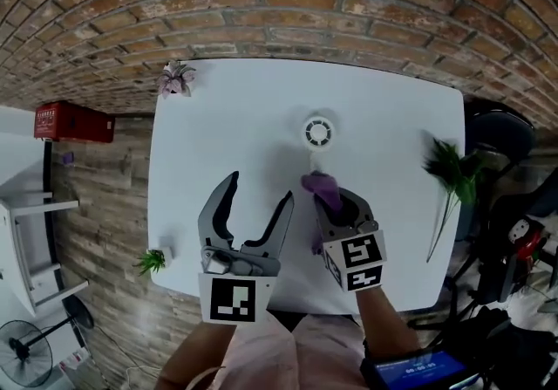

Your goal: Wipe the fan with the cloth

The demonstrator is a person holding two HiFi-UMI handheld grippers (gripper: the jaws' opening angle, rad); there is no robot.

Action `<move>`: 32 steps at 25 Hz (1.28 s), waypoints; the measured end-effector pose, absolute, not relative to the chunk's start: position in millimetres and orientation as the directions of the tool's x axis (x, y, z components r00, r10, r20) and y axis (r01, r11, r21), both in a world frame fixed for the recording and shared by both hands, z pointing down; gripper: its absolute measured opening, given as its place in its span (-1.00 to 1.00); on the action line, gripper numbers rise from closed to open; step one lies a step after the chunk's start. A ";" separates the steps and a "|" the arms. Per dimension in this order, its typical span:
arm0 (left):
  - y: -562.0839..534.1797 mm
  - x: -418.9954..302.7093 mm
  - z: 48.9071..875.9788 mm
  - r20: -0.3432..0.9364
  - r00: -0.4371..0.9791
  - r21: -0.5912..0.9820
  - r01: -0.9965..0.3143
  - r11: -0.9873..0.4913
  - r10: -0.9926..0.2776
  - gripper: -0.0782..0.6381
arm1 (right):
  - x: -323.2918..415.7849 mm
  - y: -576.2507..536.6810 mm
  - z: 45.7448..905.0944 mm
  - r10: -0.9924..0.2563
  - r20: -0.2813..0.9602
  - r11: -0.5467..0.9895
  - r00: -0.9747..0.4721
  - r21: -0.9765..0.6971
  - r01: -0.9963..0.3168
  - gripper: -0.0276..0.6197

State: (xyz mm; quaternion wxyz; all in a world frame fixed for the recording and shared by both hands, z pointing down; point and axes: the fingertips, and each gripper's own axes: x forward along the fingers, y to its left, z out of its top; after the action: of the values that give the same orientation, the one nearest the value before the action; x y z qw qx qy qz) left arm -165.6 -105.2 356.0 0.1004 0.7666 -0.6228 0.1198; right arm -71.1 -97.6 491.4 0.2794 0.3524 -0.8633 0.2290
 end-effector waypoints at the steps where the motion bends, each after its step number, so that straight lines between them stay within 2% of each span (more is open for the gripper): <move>1: -105.5 -164.9 354.7 0.308 0.198 0.000 -0.978 -0.208 -0.931 0.08 | -79.0 -93.3 490.0 -0.467 0.636 0.660 -0.615 -0.212 -0.721 -0.63; 8: -106.3 -155.9 345.7 0.301 0.218 -0.019 -0.972 -0.235 -0.928 0.08 | -46.1 -110.7 472.7 -0.581 0.603 0.572 -0.547 -0.175 -0.801 -0.63; 13: -114.8 -155.0 346.7 0.303 0.229 -0.036 -0.967 -0.251 -0.925 0.08 | -44.7 -116.3 491.4 -0.540 0.663 0.544 -0.517 -0.194 -0.816 -0.63; 19: -128.0 -161.3 351.6 0.321 0.237 -0.052 -0.962 -0.267 -0.917 0.10 | -84.4 -112.7 499.8 -0.479 0.659 0.583 -0.580 -0.255 -0.771 -0.63; 24: -139.5 -143.1 375.3 0.392 0.321 -0.083 -0.921 -0.381 -0.862 0.12 | -61.9 -112.3 487.8 -0.505 0.642 0.570 -0.578 -0.256 -0.781 -0.63; 29: -149.7 -105.5 426.8 0.524 0.433 -0.077 -0.834 -0.547 -0.733 0.16 | -14.2 -111.4 482.6 -0.548 0.651 0.513 -0.526 -0.235 -0.826 -0.63; 32: -157.8 -94.9 447.9 0.567 0.456 -0.079 -0.800 -0.595 -0.687 0.16 | 0.7 -108.1 480.8 -0.561 0.652 0.497 -0.510 -0.228 -0.837 -0.63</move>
State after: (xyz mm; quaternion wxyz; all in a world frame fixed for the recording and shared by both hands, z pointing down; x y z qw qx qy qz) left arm -94.9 -157.8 447.9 0.0998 0.8473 -0.4385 0.2827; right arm 0.7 -108.1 480.8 0.2565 0.4232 -0.8261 0.2694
